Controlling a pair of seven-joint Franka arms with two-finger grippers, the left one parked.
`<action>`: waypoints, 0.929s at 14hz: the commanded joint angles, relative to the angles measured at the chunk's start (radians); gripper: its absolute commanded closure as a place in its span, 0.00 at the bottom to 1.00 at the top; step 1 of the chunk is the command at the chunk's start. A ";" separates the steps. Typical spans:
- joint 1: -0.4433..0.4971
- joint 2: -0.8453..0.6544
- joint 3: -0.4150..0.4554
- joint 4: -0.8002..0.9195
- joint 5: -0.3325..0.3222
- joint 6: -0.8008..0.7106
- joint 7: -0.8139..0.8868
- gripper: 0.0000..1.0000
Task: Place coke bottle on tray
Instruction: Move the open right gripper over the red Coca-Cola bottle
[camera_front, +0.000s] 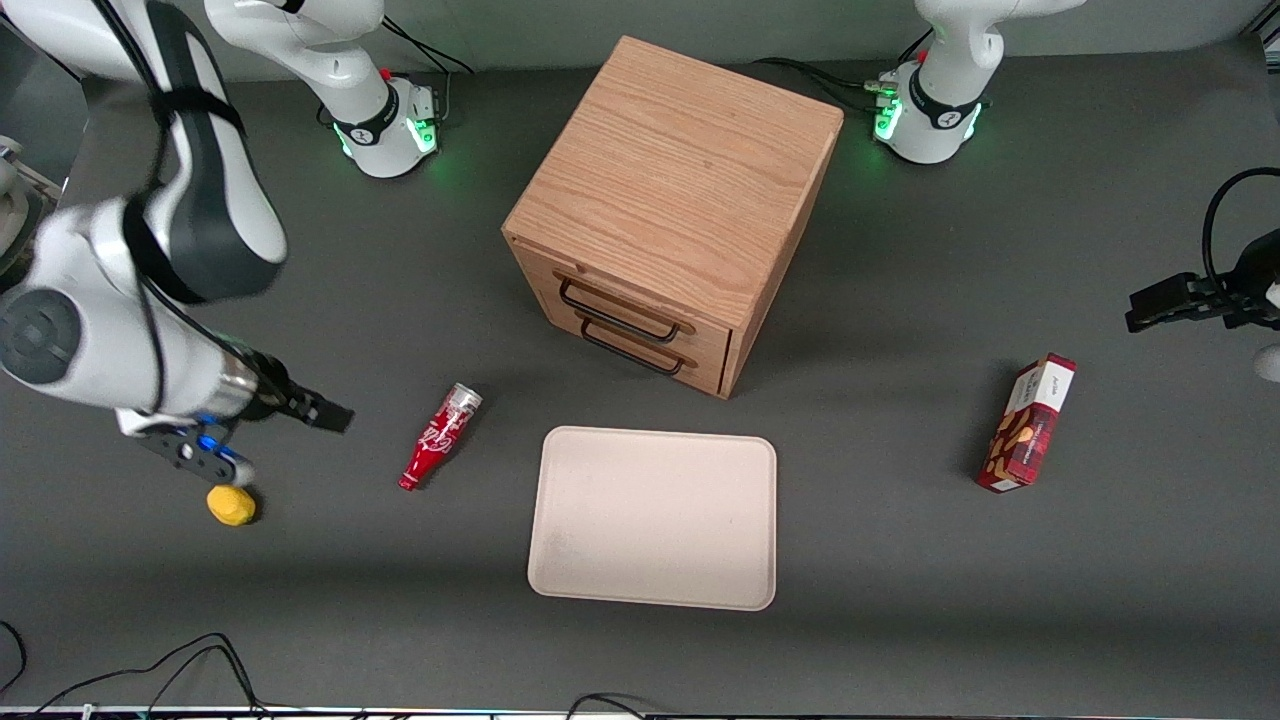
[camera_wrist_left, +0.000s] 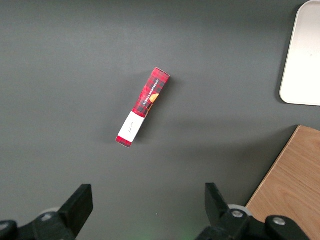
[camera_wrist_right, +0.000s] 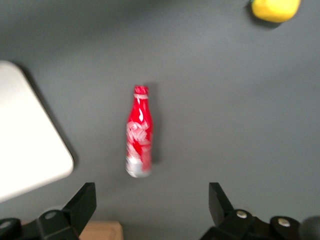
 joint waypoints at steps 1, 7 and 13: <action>0.001 0.082 0.017 0.006 0.019 0.134 0.180 0.00; 0.054 0.097 0.060 -0.244 -0.081 0.457 0.410 0.00; 0.111 0.199 0.075 -0.284 -0.295 0.502 0.426 0.00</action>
